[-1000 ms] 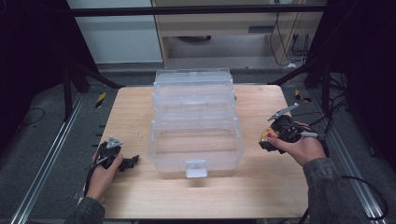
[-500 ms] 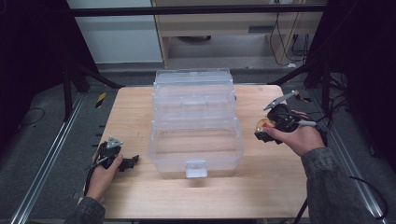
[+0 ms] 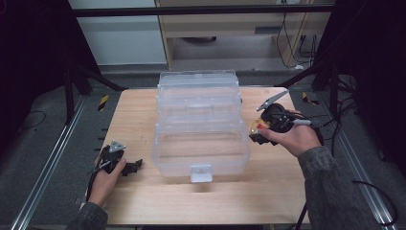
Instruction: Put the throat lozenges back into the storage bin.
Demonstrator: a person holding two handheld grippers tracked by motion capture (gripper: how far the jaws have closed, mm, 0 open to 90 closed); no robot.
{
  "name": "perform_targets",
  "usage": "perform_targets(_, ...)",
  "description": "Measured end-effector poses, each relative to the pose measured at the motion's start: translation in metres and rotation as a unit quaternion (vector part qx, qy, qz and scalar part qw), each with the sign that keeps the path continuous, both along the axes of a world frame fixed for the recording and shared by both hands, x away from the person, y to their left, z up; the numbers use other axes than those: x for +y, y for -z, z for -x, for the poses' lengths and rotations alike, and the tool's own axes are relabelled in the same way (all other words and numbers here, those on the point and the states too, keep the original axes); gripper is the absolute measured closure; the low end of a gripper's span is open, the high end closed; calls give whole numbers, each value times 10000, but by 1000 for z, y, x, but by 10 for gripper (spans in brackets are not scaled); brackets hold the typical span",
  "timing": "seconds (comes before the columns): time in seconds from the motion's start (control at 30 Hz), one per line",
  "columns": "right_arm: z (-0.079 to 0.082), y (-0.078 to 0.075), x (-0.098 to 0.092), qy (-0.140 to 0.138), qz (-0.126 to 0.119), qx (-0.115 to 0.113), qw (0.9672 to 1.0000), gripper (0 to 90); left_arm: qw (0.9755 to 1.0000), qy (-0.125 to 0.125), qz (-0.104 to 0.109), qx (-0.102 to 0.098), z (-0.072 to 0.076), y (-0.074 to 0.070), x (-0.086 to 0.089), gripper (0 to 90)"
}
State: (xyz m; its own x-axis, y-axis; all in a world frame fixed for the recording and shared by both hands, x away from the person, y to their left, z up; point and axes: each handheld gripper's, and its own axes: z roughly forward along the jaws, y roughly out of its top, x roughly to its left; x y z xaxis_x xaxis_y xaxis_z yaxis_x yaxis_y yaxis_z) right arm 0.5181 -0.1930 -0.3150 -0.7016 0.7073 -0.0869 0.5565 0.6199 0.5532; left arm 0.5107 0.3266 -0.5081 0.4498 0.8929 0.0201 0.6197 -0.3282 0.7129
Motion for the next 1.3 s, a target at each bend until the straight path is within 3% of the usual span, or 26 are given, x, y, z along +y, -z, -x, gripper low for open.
perform_targets(0.83,-2,11,37,-383,-7,145,9992,210,10000,2,-1,0,0,0,0,0)
perform_targets(1.3,-4,28,51,-474,-1,315,9984,210,10000,3,-2,-1,0,0,0,0)
